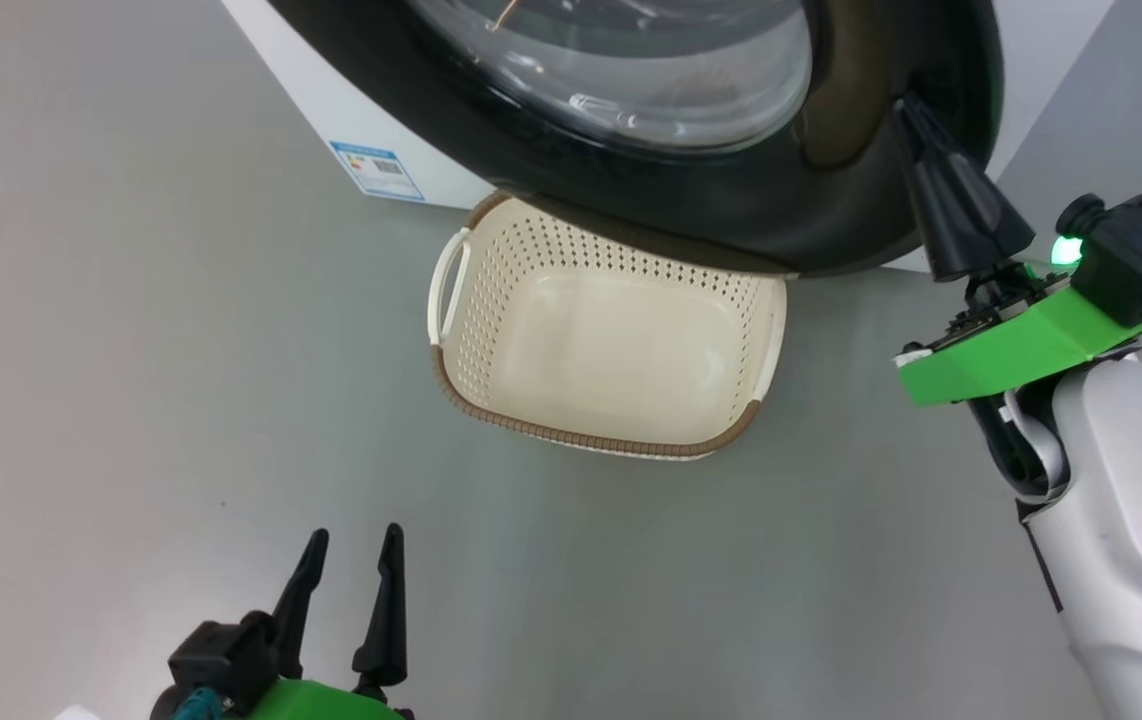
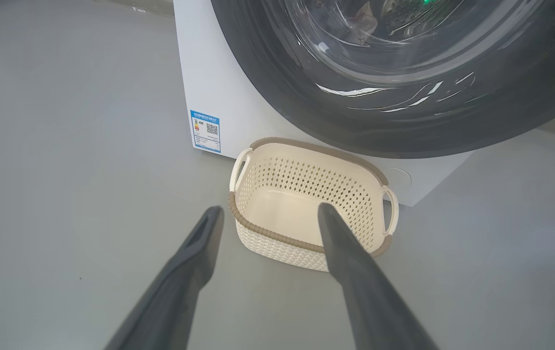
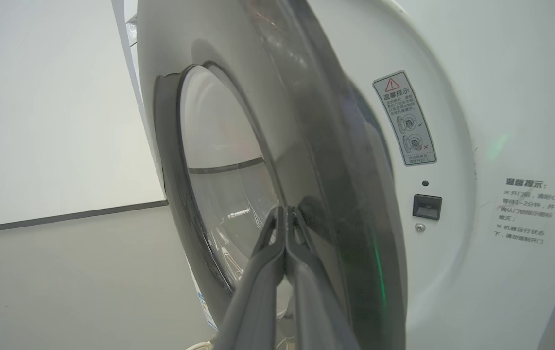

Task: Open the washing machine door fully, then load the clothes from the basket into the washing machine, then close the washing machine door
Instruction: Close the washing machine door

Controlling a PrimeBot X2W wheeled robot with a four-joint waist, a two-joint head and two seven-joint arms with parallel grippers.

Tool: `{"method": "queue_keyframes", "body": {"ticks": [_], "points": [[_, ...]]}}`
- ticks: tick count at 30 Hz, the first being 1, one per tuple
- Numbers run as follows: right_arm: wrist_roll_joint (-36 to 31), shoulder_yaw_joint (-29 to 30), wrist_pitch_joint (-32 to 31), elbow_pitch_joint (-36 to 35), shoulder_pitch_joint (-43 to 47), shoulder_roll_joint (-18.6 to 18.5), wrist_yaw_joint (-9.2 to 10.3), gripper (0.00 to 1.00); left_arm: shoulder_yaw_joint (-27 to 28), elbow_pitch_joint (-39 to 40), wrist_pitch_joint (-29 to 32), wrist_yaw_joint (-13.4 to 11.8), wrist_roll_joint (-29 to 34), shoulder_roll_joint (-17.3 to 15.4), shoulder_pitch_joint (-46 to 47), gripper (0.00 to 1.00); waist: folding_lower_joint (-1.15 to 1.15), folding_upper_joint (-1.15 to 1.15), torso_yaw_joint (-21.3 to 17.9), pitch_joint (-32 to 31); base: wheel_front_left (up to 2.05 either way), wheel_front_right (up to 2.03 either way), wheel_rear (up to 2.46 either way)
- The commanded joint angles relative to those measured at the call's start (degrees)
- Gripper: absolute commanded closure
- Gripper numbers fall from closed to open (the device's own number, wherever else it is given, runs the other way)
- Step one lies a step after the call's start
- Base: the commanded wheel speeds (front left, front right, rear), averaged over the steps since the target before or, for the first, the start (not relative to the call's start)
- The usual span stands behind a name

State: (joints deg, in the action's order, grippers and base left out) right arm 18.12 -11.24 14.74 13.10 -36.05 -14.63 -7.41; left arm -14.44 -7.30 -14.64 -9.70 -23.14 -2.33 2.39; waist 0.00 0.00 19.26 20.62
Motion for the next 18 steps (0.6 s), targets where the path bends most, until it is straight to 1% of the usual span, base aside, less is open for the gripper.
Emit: {"method": "queue_keyframes", "body": {"ticks": [1,13,18], "points": [[-0.4,-0.37,0.26,-1.4,-1.13,0.16,-0.08,1.0,1.58,1.49,-0.36,-0.38,-0.49,-0.54,1.02,0.0,0.0,0.0,0.63,0.97,0.0,0.0,0.0],[-0.87,0.85,0.26,-1.34,-6.38,-3.29,-0.08,1.0,-0.43,2.68,-0.36,-0.95,-1.59,-0.54,2.28,0.0,0.0,0.0,2.22,4.81,0.0,0.0,0.0],[-1.6,1.52,0.26,-0.92,-8.72,-4.36,-0.08,1.0,-2.16,4.18,-0.36,-1.13,-2.06,-0.54,3.03,0.0,0.0,0.0,3.13,6.1,0.0,0.0,0.0]]}}
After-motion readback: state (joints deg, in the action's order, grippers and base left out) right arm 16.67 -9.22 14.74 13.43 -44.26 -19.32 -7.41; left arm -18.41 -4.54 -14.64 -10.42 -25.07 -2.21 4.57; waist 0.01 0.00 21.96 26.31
